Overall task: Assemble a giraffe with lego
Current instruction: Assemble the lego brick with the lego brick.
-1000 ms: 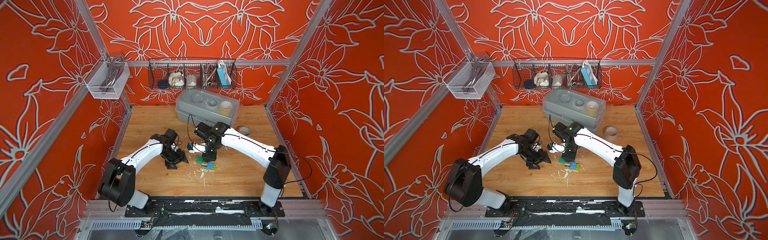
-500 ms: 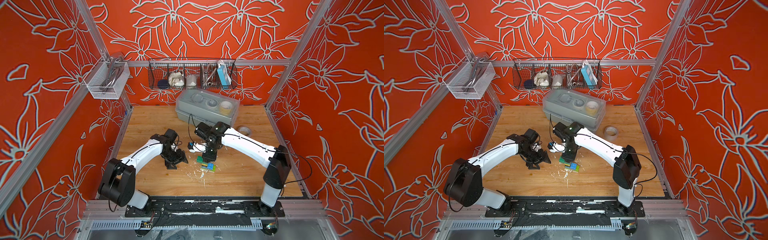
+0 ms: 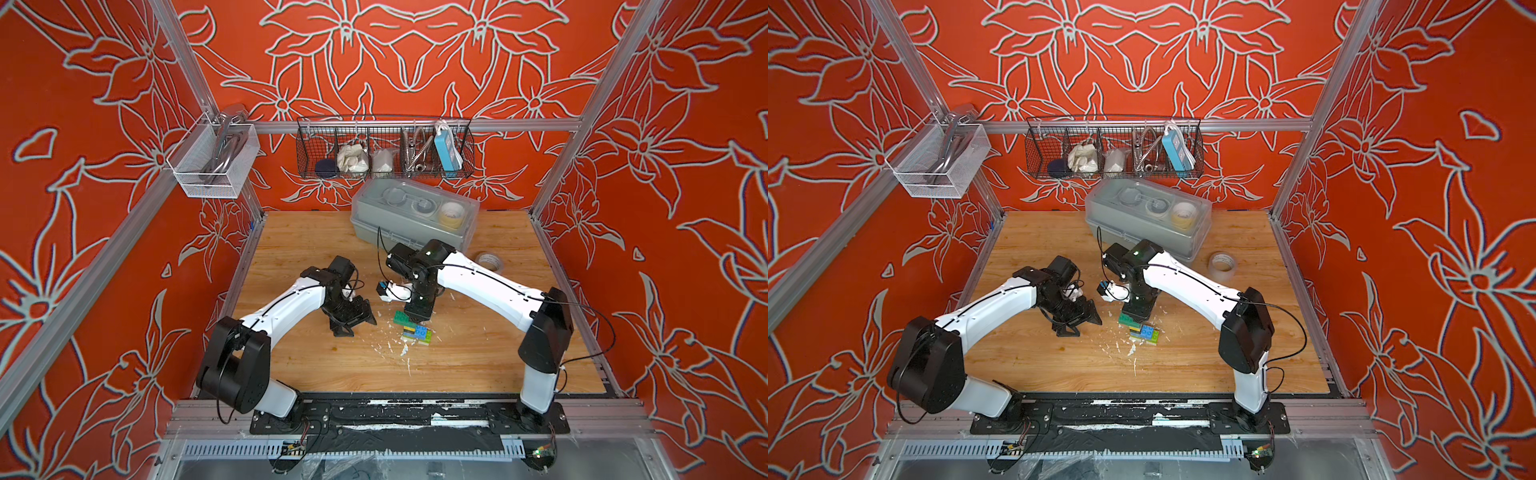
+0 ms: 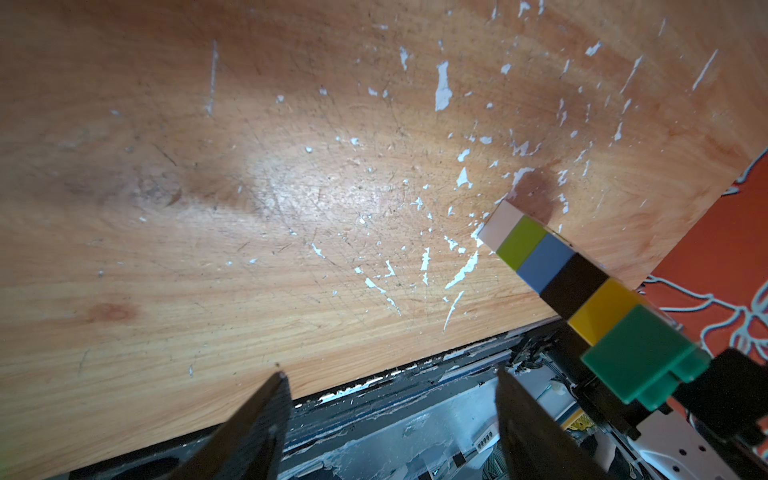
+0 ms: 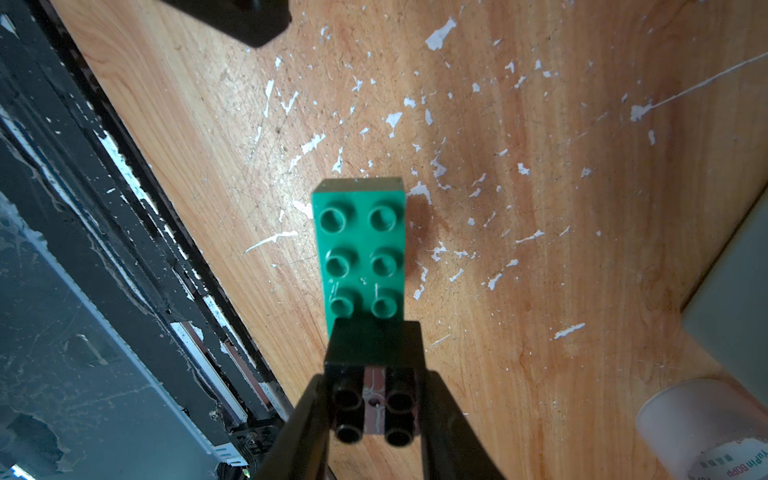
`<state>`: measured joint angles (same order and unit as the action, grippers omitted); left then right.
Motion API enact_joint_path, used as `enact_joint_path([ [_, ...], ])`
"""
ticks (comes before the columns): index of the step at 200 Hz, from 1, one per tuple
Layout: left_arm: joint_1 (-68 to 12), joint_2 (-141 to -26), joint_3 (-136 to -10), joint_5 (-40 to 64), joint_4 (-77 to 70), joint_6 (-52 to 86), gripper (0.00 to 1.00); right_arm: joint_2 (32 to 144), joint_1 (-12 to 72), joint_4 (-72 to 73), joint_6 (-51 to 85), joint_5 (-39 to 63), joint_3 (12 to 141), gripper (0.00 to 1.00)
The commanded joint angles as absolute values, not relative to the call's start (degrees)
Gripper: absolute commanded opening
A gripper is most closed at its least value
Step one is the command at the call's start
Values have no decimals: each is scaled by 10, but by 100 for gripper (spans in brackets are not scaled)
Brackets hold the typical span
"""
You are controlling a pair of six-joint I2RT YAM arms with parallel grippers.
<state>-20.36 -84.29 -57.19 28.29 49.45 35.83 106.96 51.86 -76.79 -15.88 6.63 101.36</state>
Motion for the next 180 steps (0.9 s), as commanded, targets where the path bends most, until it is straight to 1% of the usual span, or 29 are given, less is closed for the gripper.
enact_joint_path([
  [1, -207, -849, -584, 277, 510, 353, 76, 1066, 525, -788, -122, 55, 1039, 30],
  [41, -206, -843, -586, 267, 513, 347, 76, 1038, 530, -758, -97, 86, 1018, 30],
  [180, -207, -836, -581, 264, 511, 346, 76, 1089, 530, -776, -126, 68, 1033, 30],
])
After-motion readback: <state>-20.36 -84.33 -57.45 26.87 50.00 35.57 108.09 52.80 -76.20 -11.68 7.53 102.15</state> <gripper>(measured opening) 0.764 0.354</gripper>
